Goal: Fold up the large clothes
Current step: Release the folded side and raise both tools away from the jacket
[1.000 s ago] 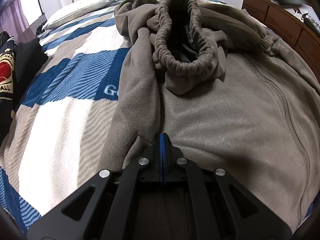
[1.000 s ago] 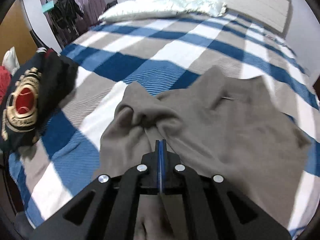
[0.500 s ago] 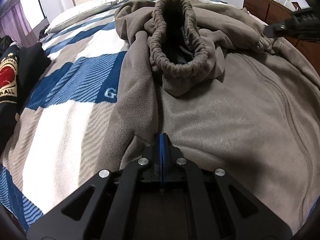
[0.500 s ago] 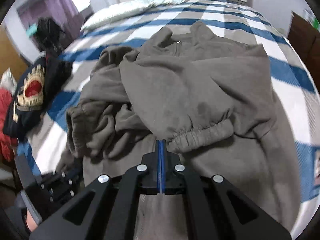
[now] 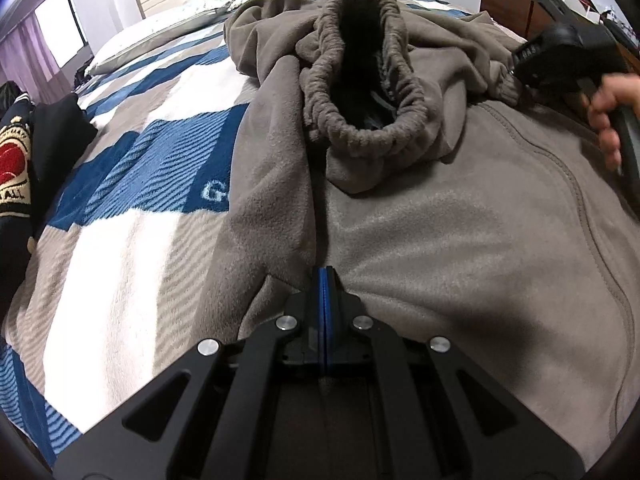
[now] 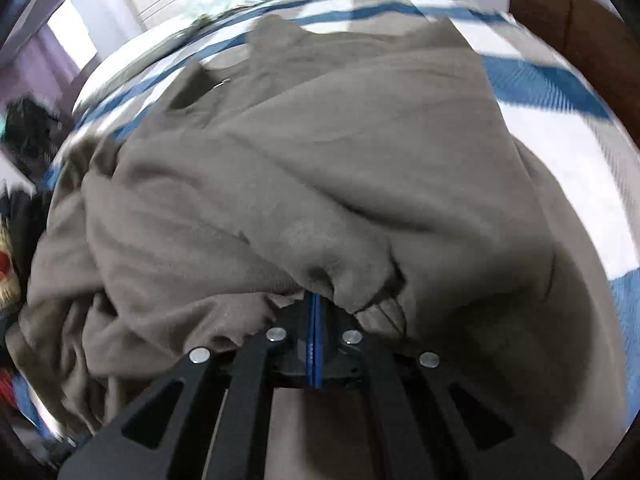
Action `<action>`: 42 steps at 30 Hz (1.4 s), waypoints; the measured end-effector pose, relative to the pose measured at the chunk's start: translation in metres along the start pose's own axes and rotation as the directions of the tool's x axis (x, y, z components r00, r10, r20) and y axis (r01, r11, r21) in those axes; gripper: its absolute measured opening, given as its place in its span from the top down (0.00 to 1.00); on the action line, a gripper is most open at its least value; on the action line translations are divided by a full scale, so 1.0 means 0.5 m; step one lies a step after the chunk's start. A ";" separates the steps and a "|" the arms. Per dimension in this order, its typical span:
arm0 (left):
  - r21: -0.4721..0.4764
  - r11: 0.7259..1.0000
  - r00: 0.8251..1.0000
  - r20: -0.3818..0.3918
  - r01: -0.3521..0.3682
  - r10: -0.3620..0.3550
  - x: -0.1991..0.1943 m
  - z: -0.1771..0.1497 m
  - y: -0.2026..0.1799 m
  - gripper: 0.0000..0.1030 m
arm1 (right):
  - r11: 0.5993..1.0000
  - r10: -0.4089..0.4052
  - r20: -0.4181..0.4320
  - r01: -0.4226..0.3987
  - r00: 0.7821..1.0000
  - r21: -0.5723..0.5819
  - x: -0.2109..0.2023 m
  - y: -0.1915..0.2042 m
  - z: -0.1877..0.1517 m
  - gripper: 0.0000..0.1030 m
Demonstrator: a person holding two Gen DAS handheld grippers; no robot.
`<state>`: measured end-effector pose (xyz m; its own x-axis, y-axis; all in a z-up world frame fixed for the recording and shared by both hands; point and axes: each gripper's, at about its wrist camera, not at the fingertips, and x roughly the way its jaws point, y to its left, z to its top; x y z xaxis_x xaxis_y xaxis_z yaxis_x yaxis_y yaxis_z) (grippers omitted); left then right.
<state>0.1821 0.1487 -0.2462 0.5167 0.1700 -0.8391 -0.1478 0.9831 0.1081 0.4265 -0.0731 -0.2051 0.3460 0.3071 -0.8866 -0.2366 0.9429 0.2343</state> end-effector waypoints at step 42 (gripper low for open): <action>0.014 1.000 0.988 0.154 -0.012 0.010 -0.240 -0.269 0.046 0.28 | 0.994 -0.002 0.301 -0.032 0.954 0.108 -0.434 -0.433 -0.584 0.16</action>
<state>0.0032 0.1419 -0.2150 0.6392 0.1881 -0.7457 -0.1425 0.9818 0.1254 0.1372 -0.3814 -0.1799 0.6037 0.3295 -0.7259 -0.1482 0.9411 0.3039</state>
